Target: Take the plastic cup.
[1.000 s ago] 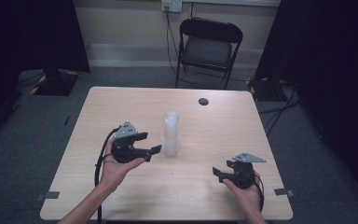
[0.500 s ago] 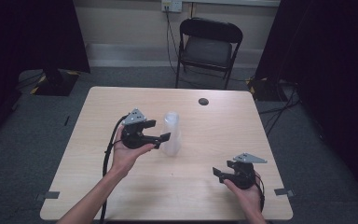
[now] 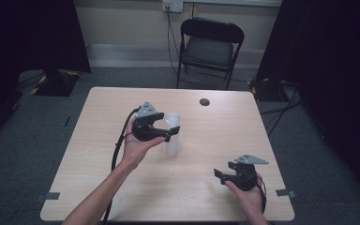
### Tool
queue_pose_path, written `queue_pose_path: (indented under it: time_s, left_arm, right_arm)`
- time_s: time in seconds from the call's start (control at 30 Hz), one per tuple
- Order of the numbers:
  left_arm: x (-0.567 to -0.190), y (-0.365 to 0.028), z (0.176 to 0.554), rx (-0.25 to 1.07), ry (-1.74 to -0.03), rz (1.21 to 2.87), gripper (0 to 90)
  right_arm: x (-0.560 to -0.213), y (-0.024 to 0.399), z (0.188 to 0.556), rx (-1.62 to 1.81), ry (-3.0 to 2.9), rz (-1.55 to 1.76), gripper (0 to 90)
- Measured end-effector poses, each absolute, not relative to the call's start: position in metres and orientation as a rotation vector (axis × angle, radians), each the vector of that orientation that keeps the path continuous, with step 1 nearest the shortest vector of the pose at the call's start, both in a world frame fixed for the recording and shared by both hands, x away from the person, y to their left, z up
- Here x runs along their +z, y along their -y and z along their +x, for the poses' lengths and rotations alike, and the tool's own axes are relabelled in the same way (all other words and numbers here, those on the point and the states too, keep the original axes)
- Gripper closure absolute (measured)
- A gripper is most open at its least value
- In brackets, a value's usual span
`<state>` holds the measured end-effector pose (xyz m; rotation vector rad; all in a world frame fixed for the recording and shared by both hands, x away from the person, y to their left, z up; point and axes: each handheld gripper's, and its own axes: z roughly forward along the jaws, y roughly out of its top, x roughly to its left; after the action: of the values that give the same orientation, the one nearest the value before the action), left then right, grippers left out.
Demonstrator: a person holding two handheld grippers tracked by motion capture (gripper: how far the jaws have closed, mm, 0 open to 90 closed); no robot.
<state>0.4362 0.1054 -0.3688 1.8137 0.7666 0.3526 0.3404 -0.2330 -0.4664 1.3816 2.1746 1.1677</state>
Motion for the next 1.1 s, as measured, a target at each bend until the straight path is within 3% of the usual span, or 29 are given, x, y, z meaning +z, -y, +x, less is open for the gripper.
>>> queue_pose_path:
  time_s: [1.1]
  left_arm:
    - [-0.408, -0.081, 0.461, 0.387, -0.816, 1.922, 16.9]
  right_arm:
    - [-0.47, 0.233, 0.343, 1.163, -2.201, 1.384, 28.6]
